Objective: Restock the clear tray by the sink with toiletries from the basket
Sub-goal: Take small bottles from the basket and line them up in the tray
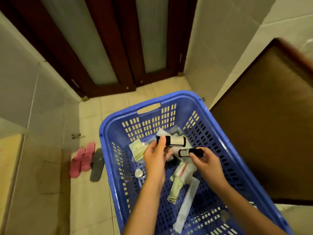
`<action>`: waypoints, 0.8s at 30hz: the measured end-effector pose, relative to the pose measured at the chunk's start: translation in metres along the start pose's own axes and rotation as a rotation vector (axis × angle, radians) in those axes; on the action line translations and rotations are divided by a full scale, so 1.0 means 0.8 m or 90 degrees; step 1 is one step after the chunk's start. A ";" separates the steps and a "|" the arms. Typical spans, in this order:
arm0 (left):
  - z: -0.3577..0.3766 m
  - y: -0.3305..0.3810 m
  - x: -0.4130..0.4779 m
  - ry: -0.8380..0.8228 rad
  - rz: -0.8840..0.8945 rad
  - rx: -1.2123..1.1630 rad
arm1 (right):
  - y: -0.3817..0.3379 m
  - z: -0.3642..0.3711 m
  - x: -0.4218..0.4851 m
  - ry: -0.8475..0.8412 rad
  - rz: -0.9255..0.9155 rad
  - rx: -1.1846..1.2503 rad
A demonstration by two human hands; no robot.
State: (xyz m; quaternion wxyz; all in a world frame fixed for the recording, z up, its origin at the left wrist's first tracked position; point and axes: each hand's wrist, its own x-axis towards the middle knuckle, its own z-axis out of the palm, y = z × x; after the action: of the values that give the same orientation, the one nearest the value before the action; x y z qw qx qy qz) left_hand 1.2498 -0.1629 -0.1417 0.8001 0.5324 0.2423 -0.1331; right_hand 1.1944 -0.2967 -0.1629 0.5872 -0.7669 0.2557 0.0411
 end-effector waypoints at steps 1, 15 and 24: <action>0.013 0.020 -0.008 -0.022 -0.002 -0.028 | -0.017 -0.013 -0.006 0.010 -0.010 0.031; 0.135 0.113 -0.144 -0.325 -0.059 0.248 | -0.174 -0.153 -0.107 0.134 -0.020 0.346; 0.203 0.079 -0.217 -0.490 -0.030 0.354 | -0.150 -0.242 -0.199 0.302 -0.103 0.246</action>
State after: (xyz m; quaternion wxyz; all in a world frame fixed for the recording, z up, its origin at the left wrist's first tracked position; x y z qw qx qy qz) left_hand 1.1723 -0.2945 0.0511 0.6557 0.6327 -0.1048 -0.3985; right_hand 1.0637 -0.3987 0.0599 0.6473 -0.6474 0.3268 -0.2349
